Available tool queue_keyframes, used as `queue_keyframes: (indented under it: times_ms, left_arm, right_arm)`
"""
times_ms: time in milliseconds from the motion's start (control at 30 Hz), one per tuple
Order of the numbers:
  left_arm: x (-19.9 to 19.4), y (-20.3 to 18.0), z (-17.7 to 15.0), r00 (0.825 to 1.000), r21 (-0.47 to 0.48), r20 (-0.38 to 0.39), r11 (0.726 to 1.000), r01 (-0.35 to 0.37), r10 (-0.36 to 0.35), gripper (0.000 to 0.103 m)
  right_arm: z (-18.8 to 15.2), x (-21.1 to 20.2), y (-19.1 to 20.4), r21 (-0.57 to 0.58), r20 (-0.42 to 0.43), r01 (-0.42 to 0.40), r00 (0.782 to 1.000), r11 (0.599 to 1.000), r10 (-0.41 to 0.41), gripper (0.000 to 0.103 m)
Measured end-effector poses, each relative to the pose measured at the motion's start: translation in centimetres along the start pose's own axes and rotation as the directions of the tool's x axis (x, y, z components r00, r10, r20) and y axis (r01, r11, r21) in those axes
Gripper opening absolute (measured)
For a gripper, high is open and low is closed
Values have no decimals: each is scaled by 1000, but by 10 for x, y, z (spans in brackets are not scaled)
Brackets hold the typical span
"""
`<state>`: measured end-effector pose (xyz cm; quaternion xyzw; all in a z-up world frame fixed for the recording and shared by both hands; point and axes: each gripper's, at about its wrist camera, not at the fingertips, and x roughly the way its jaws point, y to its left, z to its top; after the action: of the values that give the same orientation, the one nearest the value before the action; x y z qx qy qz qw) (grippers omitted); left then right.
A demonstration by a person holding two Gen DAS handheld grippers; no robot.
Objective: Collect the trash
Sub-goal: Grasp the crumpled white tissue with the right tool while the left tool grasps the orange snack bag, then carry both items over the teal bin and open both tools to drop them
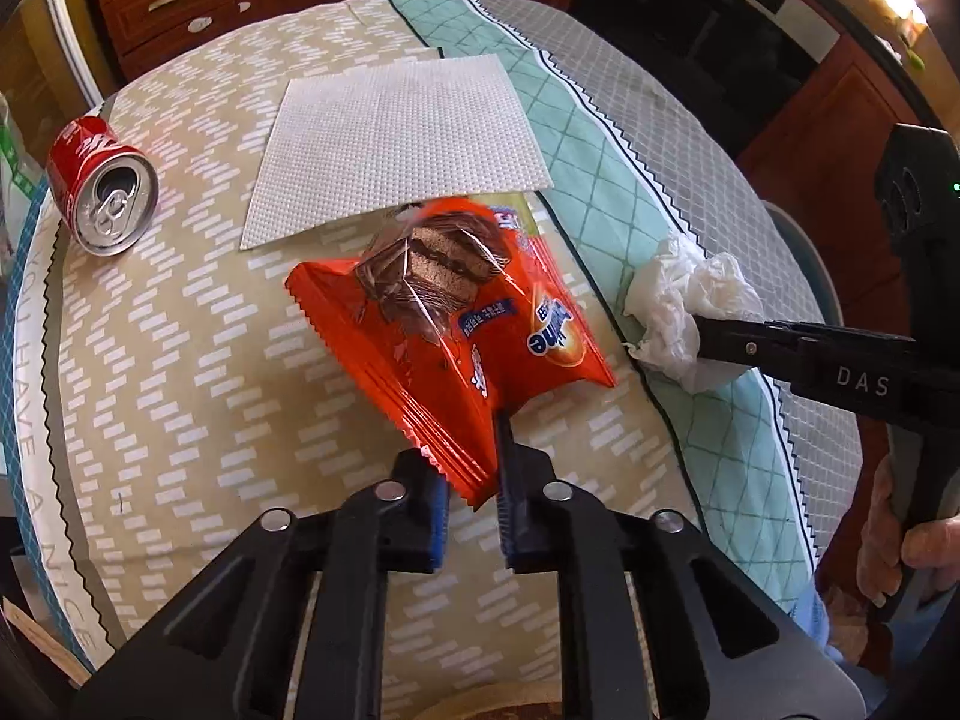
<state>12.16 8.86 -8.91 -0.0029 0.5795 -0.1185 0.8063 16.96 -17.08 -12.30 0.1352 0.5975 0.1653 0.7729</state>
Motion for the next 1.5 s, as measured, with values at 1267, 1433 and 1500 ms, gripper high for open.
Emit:
queue_keyframes:
  times_ms: [1267,1433,1500]
  left_arm:
    - [-30,-206,59,995,295,-9,951,93,-95,13]
    - [-15,-251,69,994,364,-40,925,108,-100,13]
    - [-7,-268,70,993,391,-57,913,114,-99,13]
  right_arm:
    - [-38,-169,-174,263,332,-54,942,963,-38,12]
    - [-49,-186,-217,336,354,-44,932,941,-83,12]
    - [-54,-187,-231,359,353,-44,931,932,-92,12]
